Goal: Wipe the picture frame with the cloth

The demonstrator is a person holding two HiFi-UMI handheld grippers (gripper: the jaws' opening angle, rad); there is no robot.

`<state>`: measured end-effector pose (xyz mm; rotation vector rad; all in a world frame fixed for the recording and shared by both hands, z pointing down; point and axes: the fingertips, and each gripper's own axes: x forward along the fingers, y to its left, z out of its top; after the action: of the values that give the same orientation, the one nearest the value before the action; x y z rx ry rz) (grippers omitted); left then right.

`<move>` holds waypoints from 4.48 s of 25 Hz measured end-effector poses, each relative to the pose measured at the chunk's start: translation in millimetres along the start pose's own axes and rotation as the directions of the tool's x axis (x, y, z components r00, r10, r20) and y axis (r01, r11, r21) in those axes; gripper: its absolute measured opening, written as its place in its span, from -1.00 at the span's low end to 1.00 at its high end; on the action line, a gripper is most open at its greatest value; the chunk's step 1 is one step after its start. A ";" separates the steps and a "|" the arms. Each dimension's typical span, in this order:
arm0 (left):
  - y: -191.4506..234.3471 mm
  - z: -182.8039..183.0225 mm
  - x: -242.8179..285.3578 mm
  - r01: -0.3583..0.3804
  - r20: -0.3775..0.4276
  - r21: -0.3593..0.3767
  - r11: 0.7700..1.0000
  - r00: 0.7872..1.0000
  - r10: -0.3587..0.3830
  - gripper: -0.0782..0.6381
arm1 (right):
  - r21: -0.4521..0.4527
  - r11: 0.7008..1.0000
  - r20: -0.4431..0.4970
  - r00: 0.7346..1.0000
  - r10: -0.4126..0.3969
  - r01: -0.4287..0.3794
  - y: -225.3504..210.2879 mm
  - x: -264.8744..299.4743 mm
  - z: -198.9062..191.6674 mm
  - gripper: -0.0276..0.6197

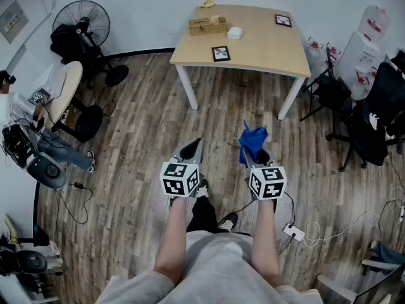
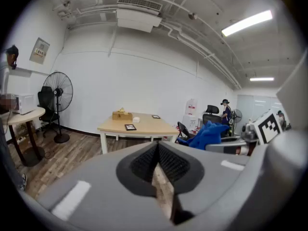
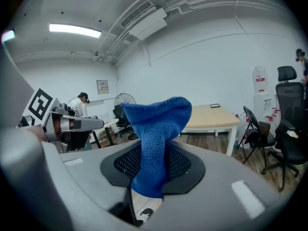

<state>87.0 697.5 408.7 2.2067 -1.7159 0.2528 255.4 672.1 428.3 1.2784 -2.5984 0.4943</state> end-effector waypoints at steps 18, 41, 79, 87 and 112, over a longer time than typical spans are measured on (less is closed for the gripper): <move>82.9 53.2 104.7 -0.008 0.065 -0.149 0.989 0.998 0.018 -0.64 | -0.032 0.998 0.031 0.998 0.049 -0.048 -57.5 99.9 62.3 -0.57; 233.1 140.4 332.0 0.046 0.031 -0.133 0.990 0.999 -0.042 -0.64 | -0.127 0.992 -0.093 0.996 -0.016 0.004 -147.9 353.5 163.2 -0.57; 346.0 168.8 600.9 -0.031 -0.313 0.141 0.990 0.947 0.074 -0.64 | -0.159 0.956 -0.263 0.944 0.198 -0.245 -307.3 689.6 228.3 -0.57; 330.8 121.4 646.3 0.141 -0.466 0.181 0.973 0.884 -0.041 -0.64 | -0.168 0.933 -0.302 0.917 0.260 -0.320 -331.3 722.6 206.9 -0.57; 342.1 57.9 703.4 0.522 -0.705 0.229 0.822 0.671 -0.230 -0.64 | -0.055 0.975 -0.353 0.918 0.181 -0.214 -323.4 769.2 163.5 -0.58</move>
<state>-65.5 -34.8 644.8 2.2803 -0.8216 1.2203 42.3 -134.3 593.3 0.8150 -2.4255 0.5677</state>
